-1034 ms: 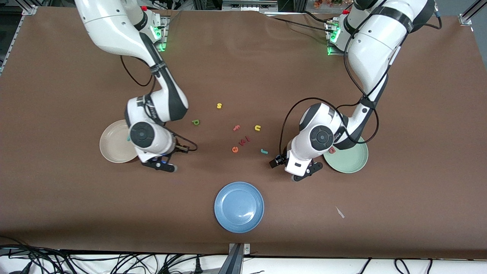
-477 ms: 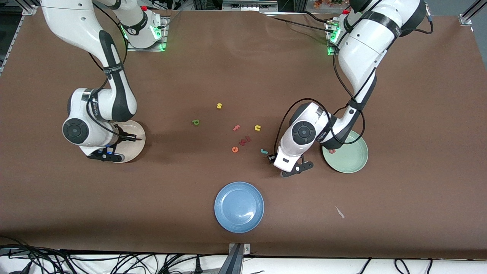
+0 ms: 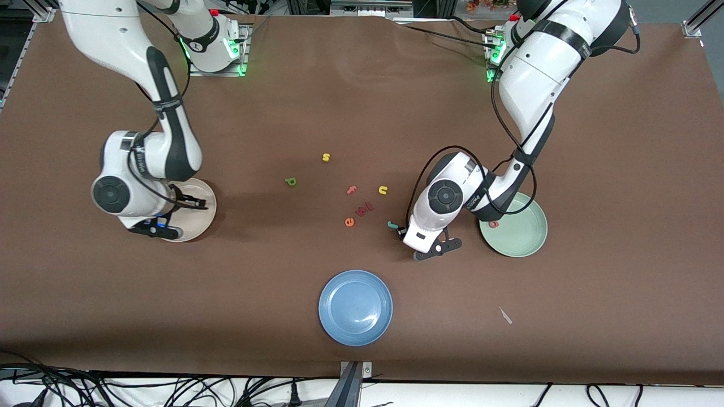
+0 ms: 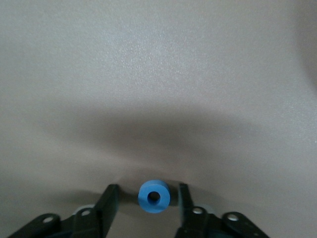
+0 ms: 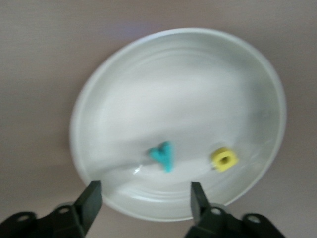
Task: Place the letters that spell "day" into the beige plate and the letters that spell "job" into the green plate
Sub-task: 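Place the o on the green plate while the right gripper reaches the d, then put the d on the white plate while the left gripper reaches the j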
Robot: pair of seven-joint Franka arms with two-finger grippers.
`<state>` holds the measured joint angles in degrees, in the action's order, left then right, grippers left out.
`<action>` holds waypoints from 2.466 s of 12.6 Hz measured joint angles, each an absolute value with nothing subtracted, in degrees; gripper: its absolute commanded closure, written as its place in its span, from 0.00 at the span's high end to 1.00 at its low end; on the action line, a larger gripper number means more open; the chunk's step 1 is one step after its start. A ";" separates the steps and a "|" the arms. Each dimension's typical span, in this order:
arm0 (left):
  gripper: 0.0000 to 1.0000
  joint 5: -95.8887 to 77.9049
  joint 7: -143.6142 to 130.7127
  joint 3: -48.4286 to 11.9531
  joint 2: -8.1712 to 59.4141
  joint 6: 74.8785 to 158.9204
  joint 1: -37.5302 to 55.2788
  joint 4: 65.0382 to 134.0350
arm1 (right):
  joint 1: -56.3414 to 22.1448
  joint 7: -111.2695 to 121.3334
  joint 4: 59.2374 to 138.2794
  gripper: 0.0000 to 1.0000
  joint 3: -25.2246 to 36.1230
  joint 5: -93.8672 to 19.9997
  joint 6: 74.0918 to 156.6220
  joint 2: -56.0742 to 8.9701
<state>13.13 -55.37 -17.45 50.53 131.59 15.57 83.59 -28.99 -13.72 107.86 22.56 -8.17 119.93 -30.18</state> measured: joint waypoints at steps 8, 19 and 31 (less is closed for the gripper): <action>0.00 13.19 -54.82 -17.34 49.00 125.16 13.45 82.04 | -40.60 -46.59 107.33 1.00 20.52 -19.08 126.97 -30.44; 0.00 15.68 -40.70 -17.26 42.82 97.67 2.43 85.25 | -46.22 -80.65 108.14 1.00 20.43 -26.40 131.15 -31.09; 1.00 18.55 -37.76 -17.27 41.18 105.84 -3.21 94.50 | -53.48 -82.69 125.52 0.99 20.31 -26.49 152.27 -27.78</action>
<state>18.55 -37.76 -17.27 41.18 105.84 -3.21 94.50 -53.48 -82.69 125.52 20.31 -26.49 152.27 -27.78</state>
